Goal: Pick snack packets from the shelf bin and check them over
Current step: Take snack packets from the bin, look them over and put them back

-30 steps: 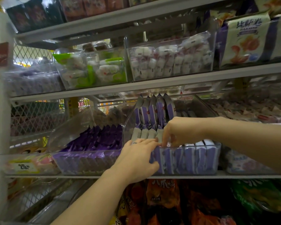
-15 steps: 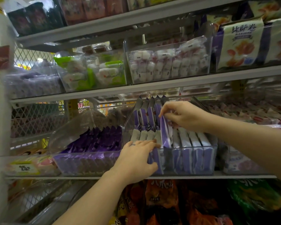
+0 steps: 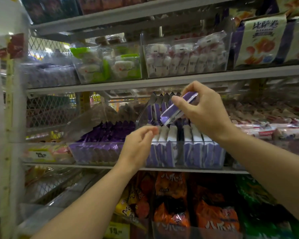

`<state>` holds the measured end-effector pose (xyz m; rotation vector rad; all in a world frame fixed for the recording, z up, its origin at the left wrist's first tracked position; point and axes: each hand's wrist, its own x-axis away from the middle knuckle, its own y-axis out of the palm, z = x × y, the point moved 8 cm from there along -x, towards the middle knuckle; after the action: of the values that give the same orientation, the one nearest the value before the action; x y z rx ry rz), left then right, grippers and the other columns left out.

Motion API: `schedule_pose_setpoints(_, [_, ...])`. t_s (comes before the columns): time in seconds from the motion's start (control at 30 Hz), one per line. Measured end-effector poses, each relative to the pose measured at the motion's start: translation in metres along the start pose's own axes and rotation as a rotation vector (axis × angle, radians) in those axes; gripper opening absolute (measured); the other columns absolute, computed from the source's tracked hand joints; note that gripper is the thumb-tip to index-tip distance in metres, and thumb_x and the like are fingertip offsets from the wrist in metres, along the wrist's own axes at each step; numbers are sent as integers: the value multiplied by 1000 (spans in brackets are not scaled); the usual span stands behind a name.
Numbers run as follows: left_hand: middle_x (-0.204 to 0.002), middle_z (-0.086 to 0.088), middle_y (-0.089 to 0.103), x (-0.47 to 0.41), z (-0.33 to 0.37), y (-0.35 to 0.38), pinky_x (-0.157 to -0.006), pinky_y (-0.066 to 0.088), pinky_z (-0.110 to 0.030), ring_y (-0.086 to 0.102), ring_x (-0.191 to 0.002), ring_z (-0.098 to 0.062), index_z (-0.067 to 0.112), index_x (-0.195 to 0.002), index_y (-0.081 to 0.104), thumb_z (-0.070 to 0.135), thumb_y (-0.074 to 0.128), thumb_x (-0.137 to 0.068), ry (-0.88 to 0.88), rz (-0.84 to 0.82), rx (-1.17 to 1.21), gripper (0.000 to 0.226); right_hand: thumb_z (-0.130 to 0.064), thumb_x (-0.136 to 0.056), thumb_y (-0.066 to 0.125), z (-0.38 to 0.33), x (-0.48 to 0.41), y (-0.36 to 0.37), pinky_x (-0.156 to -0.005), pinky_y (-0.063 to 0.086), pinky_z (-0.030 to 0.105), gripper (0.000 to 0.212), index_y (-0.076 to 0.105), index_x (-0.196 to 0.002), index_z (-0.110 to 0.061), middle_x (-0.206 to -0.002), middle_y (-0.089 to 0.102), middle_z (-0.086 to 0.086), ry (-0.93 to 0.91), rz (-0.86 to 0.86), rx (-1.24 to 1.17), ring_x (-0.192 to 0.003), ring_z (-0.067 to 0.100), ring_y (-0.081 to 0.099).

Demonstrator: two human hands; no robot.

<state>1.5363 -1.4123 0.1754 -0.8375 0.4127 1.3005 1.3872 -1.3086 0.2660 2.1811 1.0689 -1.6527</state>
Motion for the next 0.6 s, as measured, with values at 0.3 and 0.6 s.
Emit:
schedule_pose_setpoints(0.3, [-111, -14, 72, 20, -40, -19, -88, 56, -49, 70, -101, -32, 13, -118, 64, 51, 40, -97, -376, 106, 841, 50, -12, -82, 72, 9, 100, 91, -74, 52, 15, 21, 56, -86, -25, -128, 54, -18, 45, -61, -457, -108, -4, 58])
schedule_pose_setpoints(0.6, [-110, -3, 73, 92, -111, -35, -94, 51, -52, 69, -104, -24, 29, -112, 64, 52, 60, -83, -295, 93, 450, 37, -50, -77, 66, 54, 170, 160, -79, 50, 9, 43, 55, -116, -37, -111, 67, -12, 472, -66, -702, -102, -6, 62])
